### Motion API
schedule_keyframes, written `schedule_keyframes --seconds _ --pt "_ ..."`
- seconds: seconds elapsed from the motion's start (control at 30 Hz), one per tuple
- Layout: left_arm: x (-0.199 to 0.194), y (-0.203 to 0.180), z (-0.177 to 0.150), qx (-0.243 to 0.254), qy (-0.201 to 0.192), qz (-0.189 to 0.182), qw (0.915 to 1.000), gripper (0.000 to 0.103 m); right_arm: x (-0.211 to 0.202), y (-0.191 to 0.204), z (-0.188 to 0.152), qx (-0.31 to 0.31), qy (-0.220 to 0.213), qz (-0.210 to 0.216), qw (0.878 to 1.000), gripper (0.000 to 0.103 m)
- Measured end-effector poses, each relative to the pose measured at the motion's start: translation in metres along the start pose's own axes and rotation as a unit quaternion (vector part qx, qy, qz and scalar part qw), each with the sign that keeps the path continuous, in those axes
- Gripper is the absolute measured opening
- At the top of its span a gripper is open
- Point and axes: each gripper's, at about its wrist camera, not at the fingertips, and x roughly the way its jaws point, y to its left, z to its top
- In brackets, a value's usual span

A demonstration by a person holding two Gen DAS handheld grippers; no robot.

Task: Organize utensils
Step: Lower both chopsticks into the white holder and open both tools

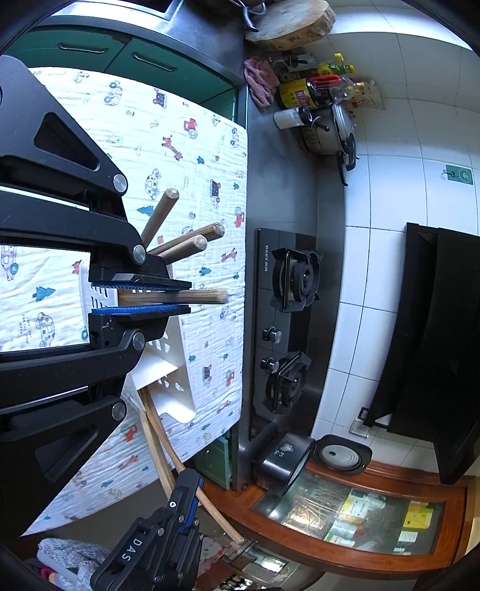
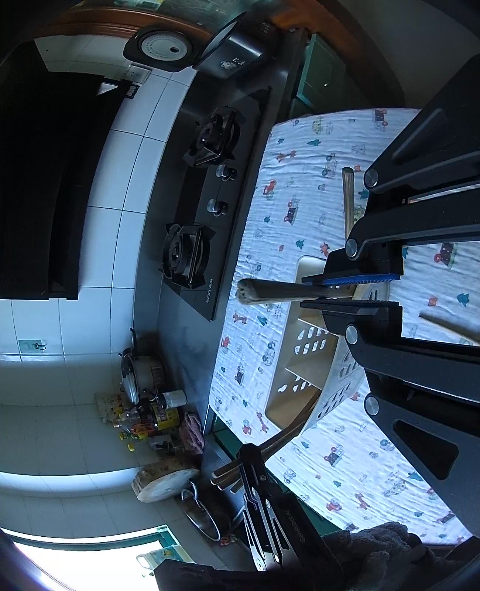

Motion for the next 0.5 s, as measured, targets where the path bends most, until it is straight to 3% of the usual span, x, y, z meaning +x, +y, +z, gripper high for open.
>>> schedule_keyframes --seconds 0.23,0.37,0.5 --pt "-0.002 0.001 0.000 -0.003 -0.003 -0.002 1.0000 0.009 -0.004 -0.002 0.001 0.005 -0.009 0.002 1.000 0.009" --pt "-0.009 0.000 -0.001 -0.001 -0.012 -0.004 0.9999 0.028 -0.013 -0.004 0.004 0.008 -0.020 -0.001 1.000 0.017" --pt "-0.021 -0.002 -0.001 -0.003 -0.022 -0.008 0.9997 0.030 -0.029 -0.005 0.004 0.008 -0.040 -0.010 0.999 0.024"
